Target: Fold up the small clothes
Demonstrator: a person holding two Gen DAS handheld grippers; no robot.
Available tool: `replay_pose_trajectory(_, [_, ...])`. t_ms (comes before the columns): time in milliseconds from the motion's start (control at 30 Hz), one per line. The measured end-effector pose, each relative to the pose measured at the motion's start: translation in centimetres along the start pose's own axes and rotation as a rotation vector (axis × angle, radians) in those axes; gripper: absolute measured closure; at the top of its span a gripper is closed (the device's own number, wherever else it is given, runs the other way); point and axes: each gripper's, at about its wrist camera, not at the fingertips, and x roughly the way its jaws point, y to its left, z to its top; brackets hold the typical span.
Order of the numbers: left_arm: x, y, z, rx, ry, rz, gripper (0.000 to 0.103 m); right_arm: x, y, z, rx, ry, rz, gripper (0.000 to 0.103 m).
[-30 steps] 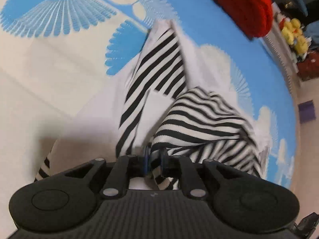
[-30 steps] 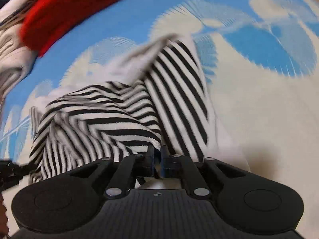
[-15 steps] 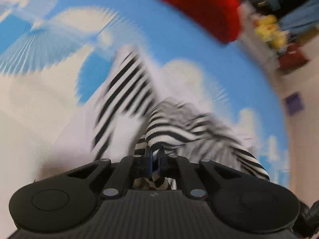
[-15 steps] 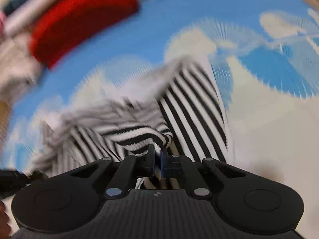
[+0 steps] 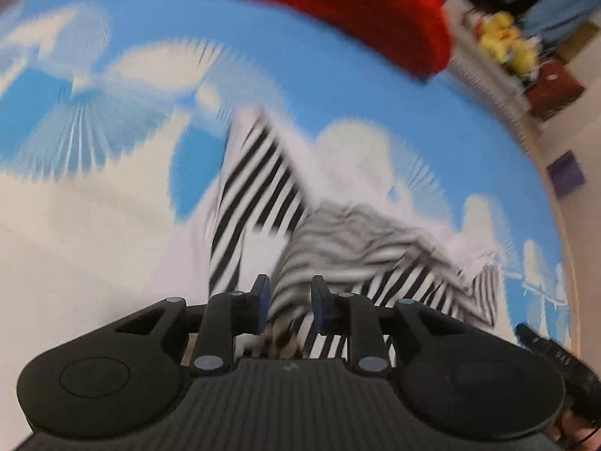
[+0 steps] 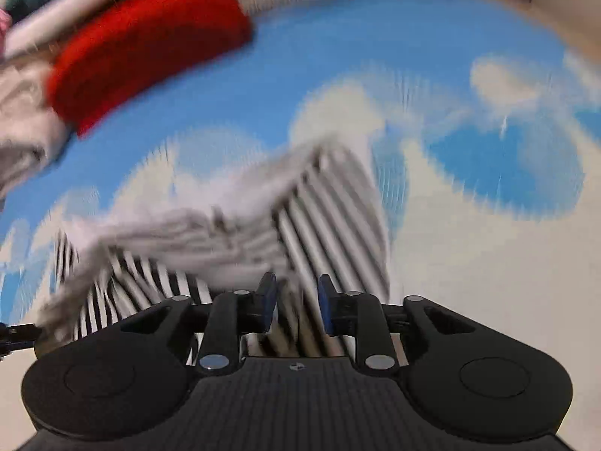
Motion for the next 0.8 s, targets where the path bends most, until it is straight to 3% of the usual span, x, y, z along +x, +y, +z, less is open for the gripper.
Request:
replay_pose_trajectory(33, [-0.1,-0.5,0.1,0.025,-0.013,-0.010,0.078,-0.5,0.2,0.1,-0.001,-0.037,0.019,0.072])
replay_pose_trajectory(100, [0.5,-1.3,-0.2,0.042,0.004,-0.067,0.078,-0.8,0.3,0.3,0.017,-0.049,0.144,0.071])
replay_pose_trajectory(167, [1.6,-1.0,-0.6,0.026,0.055,-0.126,0.078,0.2,0.9,-0.1,0.021,0.034,0.271,0.072])
replay_pose_trajectory(200, [2.4,-1.0,-0.8,0.034,0.082,-0.116,0.078,0.9,1.3,-0.4,0.011,0.083,0.274,0.072])
replay_pose_trajectory(300, [5.5,-0.1,-2.3,0.085,0.203,0.063,0.084,4.5,1.6,-2.5,-0.062,0.294,0.127,0.072])
replay_pose_trajectory(333, [6.0,0.4,-2.6,0.075,0.226,0.099,0.082,5.3,1.2,-2.9,-0.056,0.333,0.087,0.072])
replay_pose_trajectory(367, [6.0,0.9,-2.6,0.054,0.233,0.087,0.083,5.8,0.7,-3.2,-0.028,0.354,0.073,0.073])
replay_pose_trajectory(533, [3.2,-0.3,-1.2,0.068,0.138,-0.057,0.083,3.5,1.2,-2.1,-0.056,0.244,0.133,0.070])
replay_pose_trajectory(633, [4.7,-0.2,-2.1,0.093,0.193,0.018,0.083,4.5,1.0,-2.9,-0.069,0.307,0.088,0.066])
replay_pose_trajectory(700, [6.0,0.1,-2.8,0.116,0.244,0.079,0.077,5.4,0.9,-3.6,-0.065,0.362,0.062,0.067])
replay_pose_trajectory(800, [4.4,-0.3,-2.8,0.134,0.216,0.068,0.076,3.6,1.3,-3.0,-0.083,0.309,0.078,0.067])
